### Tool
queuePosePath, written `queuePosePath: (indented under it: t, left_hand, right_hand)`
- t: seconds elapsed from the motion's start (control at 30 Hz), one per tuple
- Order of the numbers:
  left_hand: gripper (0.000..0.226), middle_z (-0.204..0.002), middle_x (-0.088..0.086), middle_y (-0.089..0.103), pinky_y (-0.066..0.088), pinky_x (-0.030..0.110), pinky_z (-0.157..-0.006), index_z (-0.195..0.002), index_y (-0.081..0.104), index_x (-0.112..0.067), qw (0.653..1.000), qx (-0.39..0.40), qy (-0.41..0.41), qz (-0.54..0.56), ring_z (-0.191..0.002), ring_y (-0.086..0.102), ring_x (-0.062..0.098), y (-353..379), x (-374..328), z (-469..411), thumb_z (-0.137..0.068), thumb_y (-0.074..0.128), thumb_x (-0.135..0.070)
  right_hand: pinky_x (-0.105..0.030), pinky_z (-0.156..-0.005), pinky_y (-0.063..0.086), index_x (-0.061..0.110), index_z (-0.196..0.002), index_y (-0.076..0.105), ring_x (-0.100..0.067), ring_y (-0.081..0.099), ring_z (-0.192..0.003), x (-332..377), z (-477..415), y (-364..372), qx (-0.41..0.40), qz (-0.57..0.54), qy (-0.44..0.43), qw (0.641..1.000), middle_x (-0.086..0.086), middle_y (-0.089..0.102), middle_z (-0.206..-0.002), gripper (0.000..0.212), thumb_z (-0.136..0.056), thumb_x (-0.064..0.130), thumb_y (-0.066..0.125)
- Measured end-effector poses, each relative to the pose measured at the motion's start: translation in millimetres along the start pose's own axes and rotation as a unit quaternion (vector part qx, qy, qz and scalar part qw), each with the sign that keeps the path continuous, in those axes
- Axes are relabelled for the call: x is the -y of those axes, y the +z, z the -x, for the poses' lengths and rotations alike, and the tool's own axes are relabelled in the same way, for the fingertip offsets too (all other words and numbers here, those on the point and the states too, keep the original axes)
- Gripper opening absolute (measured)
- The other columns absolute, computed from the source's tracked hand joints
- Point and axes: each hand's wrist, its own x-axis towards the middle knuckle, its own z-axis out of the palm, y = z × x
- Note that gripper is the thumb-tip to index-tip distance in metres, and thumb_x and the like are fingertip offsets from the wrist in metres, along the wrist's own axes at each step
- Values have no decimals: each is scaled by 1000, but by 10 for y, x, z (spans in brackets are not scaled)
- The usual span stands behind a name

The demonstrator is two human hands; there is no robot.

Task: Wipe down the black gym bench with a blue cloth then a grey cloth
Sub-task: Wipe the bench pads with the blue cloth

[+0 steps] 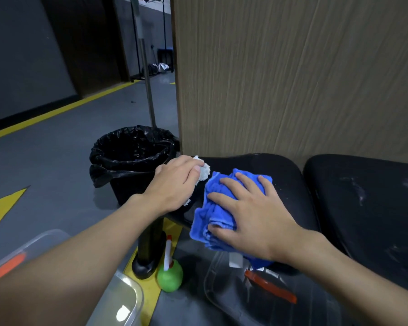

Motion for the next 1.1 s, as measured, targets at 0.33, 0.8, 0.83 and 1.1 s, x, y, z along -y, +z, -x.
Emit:
queuePosePath:
  t: [0.33,0.8,0.83,1.1]
  left_hand:
    - [51,-124,-12,54,34,46,-102,-123,58,-30,999,-51,15,0,-118,48,12,67,33,-12,-95,18,-43]
    - [46,-123,-14,52,29,42,-103,-121,57,-34,999,-40,4,-7,-119,45,11,59,17,6,-95,20,-43]
    - [47,-123,-14,52,29,42,-103,-121,57,-34,999,-39,2,-6,-119,45,12,60,11,7,-95,19,-43]
    - [34,-131,-11,50,30,47,-105,-128,45,-37,1000,-19,-1,-16,-123,44,14,23,-26,12,-99,26,-40]
  right_hand:
    - [-54,-118,7,48,-138,43,-16,14,-148,-439,-778,28,48,-80,83,992,10,31,-155,65,-79,72,28]
    - [-56,-117,5,45,-136,45,-20,15,-148,-623,-829,28,57,-67,97,991,9,35,-151,90,-65,91,14]
    - [-56,-117,4,47,-136,44,-19,14,-149,-589,-730,19,51,-65,91,992,10,35,-151,88,-66,91,14]
    - [-54,-119,-3,47,-147,26,-23,-3,-152,-263,94,-155,57,-19,48,997,9,12,-162,88,-70,87,10]
